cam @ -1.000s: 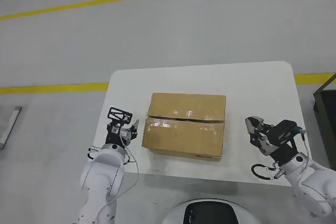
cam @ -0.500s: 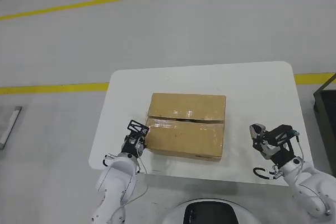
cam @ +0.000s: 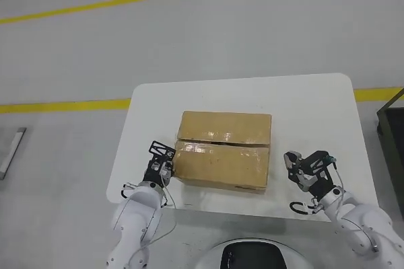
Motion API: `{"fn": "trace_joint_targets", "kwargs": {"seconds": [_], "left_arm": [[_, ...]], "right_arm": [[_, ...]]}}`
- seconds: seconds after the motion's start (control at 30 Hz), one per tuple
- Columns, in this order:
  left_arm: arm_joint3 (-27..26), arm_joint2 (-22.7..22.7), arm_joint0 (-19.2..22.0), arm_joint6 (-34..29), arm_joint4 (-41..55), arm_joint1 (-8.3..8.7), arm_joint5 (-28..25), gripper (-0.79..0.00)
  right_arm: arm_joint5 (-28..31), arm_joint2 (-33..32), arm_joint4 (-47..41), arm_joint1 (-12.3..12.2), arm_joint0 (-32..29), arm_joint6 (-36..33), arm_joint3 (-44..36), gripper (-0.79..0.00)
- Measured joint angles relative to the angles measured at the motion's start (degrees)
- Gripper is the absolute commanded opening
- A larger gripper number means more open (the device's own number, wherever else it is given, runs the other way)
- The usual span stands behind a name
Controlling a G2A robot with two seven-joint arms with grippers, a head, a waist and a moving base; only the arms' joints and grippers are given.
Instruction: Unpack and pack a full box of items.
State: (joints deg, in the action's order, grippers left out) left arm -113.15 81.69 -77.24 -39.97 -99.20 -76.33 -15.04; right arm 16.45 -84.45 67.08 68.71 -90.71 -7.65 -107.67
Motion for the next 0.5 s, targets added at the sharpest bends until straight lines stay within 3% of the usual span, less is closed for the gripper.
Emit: {"fn": "trace_joint_targets", "kwargs": {"seconds": [0.3, 0.5], "left_arm": [[2.54, 3.43, 0.39, 0.91, -4.08, 0.70, -0.85, -0.785], [6.60, 1.43, 0.54, 3.25, -4.12, 0.70, -1.63, -0.785]], "right_arm": [[-0.49, -0.23, -0.26, -0.05, -0.41, 0.27, -0.26, -0.785], [-0.71, 1.04, -0.97, 0.11, 0.65, 0.54, 0.54, -0.785]]}}
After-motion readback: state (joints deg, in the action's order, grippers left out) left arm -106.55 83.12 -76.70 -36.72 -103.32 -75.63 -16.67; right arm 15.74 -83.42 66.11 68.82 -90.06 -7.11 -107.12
